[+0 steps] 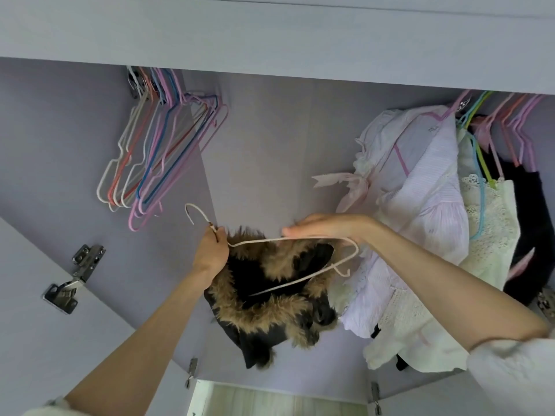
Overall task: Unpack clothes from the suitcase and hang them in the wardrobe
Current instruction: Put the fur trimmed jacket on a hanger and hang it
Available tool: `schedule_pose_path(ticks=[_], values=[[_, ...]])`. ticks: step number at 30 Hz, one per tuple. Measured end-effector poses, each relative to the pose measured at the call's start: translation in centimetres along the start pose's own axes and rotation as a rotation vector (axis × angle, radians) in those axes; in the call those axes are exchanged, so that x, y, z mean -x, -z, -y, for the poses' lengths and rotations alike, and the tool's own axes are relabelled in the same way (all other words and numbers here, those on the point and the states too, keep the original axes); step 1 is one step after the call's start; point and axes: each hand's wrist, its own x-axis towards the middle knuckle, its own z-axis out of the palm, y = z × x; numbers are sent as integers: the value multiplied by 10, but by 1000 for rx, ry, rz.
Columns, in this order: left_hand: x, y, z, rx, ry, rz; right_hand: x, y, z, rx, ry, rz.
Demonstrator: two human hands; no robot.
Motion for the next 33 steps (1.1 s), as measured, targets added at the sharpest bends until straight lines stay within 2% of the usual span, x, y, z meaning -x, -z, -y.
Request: schedule_pose_path(ticks=[2, 5, 8, 10, 11, 14, 16, 19, 23, 25, 30, 33], values=[[2, -3, -3, -25, -44, 34, -8, -12, 5, 224, 44, -55], [2, -1, -2, -91, -112, 117, -17, -25, 7, 352, 95, -136], [0, 10, 5, -78, -24, 308, -21, -31, 3, 515, 101, -226], [-3, 17, 17, -203, 0, 369, -21, -31, -1, 532, 86, -309], [-6, 20, 24, -295, -9, 331, -20, -29, -4, 501, 81, -345], [-6, 30, 45, -471, 45, 77, -11, -19, -13, 389, 99, -392], [-3, 36, 50, -458, 87, -65, -2, -15, -17, 360, 121, -389], [-3, 40, 51, -304, 183, -206, 5, -13, -22, 344, 175, -403], [-12, 41, 62, 97, 494, -213, 12, -13, -22, 337, 242, -453], [-14, 41, 63, 217, 531, -222, 19, -14, -22, 324, 262, -470], [-3, 50, 66, -88, 314, -344, 25, -18, -22, 240, 325, -580], [0, 48, 69, 6, 418, -307, 24, -20, -21, 248, 326, -614]])
